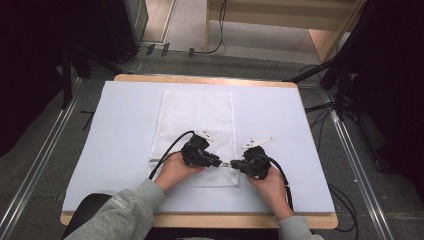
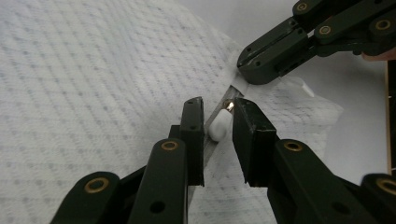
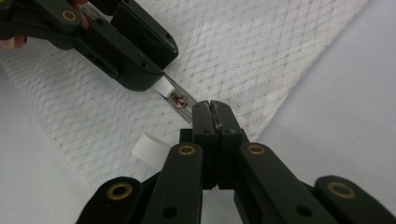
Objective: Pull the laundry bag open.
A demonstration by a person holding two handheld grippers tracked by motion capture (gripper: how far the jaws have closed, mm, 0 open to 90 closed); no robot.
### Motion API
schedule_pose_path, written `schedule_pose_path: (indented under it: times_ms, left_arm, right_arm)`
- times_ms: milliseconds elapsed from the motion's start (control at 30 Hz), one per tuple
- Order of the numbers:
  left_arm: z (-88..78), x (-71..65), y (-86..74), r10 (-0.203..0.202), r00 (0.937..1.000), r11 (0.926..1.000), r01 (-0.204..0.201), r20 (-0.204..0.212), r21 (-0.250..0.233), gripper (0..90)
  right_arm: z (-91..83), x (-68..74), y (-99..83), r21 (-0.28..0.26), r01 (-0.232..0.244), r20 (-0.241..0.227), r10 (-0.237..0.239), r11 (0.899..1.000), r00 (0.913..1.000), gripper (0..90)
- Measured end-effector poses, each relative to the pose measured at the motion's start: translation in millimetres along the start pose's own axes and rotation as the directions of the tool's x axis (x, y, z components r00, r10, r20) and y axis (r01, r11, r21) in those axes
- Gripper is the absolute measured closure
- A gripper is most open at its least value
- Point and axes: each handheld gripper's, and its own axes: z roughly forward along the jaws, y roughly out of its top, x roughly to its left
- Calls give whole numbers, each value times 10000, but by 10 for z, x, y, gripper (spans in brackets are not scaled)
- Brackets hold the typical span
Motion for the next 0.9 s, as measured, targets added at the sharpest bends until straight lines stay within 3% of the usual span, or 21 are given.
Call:
schedule_pose_path:
  times_ms: [533,900]
  left_arm:
    - [85,-106,30,360,9992,9990,-364,144,274,797]
    - [113,-47,39,10,9997,9999,-14,244,150,868]
  right_arm:
    - [-2,-13,-31,-176,-170,-109,168,9997,9998,900]
    - [-1,-17,-31,-184,-151,-119,149,9997,9998,900]
